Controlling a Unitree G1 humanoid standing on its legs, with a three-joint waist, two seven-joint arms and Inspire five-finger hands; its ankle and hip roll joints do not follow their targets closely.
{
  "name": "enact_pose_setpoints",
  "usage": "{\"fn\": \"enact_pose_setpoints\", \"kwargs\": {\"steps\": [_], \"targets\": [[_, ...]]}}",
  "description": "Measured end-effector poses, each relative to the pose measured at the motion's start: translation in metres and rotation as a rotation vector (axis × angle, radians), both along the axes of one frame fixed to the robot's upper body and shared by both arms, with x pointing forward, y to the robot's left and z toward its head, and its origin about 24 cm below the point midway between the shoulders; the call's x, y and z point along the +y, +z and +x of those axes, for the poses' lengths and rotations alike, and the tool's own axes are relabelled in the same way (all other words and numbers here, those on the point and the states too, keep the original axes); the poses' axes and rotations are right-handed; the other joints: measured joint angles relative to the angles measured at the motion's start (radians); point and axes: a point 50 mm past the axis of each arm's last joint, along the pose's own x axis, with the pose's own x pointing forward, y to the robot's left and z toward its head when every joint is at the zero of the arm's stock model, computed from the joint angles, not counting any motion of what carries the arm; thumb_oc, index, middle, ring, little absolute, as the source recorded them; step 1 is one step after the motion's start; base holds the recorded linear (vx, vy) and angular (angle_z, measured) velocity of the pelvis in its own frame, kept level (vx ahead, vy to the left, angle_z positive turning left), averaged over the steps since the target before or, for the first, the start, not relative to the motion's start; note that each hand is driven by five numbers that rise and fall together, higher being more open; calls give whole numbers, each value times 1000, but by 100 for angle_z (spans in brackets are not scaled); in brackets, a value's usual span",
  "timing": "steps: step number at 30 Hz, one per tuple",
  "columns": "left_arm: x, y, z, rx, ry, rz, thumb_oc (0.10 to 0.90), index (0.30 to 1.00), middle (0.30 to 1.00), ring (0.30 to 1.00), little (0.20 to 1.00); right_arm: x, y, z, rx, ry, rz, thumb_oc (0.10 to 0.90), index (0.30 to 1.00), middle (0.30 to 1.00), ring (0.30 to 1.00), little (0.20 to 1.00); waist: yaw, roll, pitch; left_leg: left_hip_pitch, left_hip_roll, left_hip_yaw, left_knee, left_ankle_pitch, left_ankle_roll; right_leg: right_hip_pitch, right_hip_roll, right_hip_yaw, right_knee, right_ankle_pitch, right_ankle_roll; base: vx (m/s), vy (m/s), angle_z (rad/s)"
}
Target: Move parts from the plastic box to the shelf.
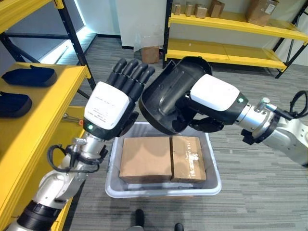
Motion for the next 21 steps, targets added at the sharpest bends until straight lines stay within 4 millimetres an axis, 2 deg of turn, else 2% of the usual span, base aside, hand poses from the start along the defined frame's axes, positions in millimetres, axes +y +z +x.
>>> {"fn": "enact_pose_setpoints", "kwargs": {"steps": [8, 21], "targets": [[-6, -5, 0, 25, -21, 2, 900, 1000, 1000, 1000, 1000, -1, -7, 4, 32, -17, -13, 400, 300, 300, 300, 300, -15, 1, 0, 0, 1, 3, 0, 0, 0, -2, 0, 4, 0, 1, 0, 0, 0, -1], [-11, -10, -1, 51, -52, 12, 900, 1000, 1000, 1000, 1000, -5, -14, 9, 59, -49, -17, 400, 300, 300, 300, 300, -15, 8, -4, 2, 3, 15, 0, 0, 1, -6, 0, 16, 0, 5, 0, -1, 0, -2]]}}
